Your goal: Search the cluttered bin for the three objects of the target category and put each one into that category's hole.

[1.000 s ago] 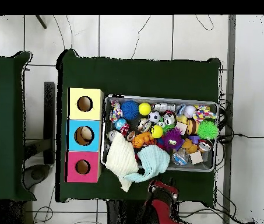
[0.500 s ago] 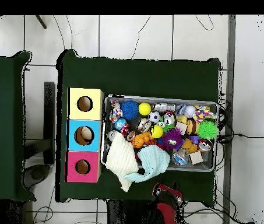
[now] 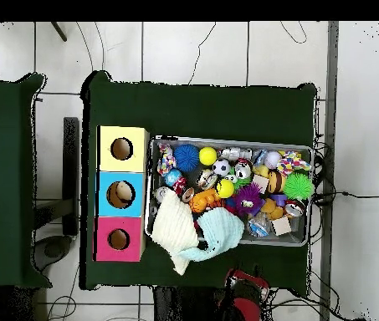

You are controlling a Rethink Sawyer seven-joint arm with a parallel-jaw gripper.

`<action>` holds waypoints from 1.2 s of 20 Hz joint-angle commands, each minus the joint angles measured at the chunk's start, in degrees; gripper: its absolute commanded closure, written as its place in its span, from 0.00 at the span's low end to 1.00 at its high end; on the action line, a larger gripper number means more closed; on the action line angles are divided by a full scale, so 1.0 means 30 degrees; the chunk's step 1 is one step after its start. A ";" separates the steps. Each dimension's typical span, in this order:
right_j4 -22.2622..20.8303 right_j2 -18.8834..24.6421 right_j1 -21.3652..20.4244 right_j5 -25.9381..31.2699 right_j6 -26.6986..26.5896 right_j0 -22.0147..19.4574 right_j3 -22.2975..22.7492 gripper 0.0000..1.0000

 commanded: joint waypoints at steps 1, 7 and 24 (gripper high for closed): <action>-0.3180 0.3709 -0.0041 0.3912 0.1477 -0.2418 -0.3598 0.00; -0.6234 0.7142 -0.0592 0.6693 0.1415 -0.5801 -0.3602 0.00; -0.9354 0.8750 -0.1786 0.7000 0.1403 -0.9269 -0.3938 0.00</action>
